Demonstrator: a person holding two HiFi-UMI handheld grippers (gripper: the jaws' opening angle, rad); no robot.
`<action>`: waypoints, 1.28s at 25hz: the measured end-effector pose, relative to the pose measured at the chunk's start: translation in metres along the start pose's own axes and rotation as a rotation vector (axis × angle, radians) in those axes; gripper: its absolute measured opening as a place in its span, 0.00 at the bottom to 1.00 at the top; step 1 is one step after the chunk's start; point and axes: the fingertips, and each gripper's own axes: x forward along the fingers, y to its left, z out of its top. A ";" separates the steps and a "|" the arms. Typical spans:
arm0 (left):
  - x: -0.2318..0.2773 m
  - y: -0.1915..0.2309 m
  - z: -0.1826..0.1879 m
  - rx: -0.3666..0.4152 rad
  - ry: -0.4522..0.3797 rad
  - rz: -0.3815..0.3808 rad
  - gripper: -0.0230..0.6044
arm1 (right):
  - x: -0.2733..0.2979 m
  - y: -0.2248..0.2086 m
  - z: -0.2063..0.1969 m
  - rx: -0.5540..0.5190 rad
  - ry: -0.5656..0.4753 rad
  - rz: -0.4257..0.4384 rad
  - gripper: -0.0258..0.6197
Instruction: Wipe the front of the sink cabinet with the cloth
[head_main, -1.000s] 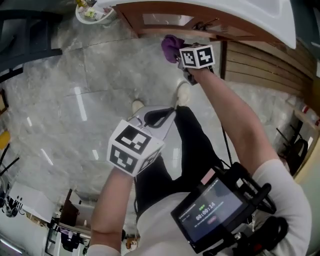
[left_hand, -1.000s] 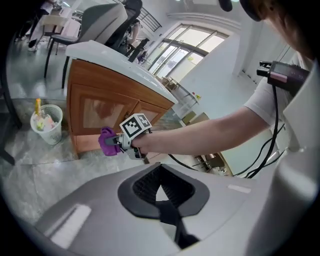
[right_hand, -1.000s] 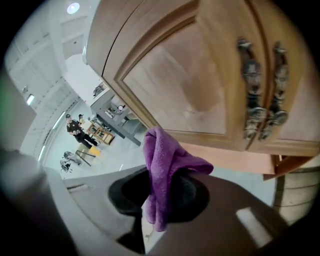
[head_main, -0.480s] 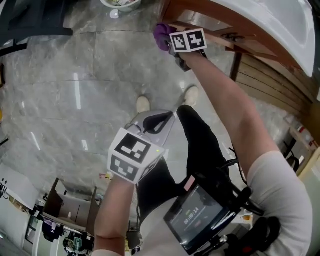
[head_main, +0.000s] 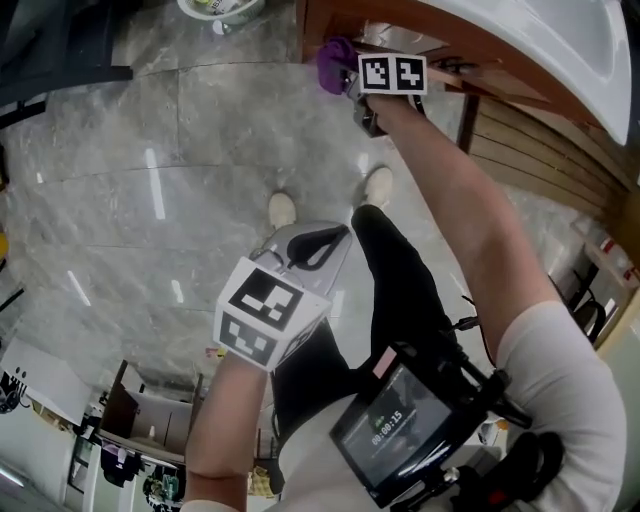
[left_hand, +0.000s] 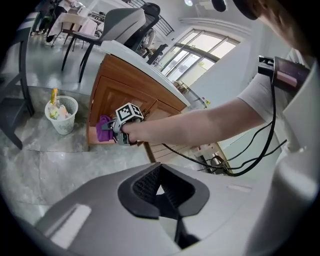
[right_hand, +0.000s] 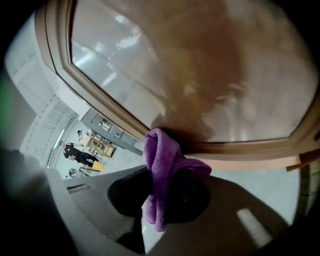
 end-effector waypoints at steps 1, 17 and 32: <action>0.003 -0.003 0.003 0.011 0.008 -0.007 0.05 | -0.007 -0.007 0.001 0.015 -0.016 -0.006 0.15; 0.086 -0.073 0.039 0.120 0.099 -0.089 0.05 | -0.124 -0.133 -0.015 0.125 -0.145 -0.092 0.15; 0.155 -0.124 0.057 0.200 0.184 -0.142 0.05 | -0.201 -0.220 -0.021 0.176 -0.179 -0.133 0.15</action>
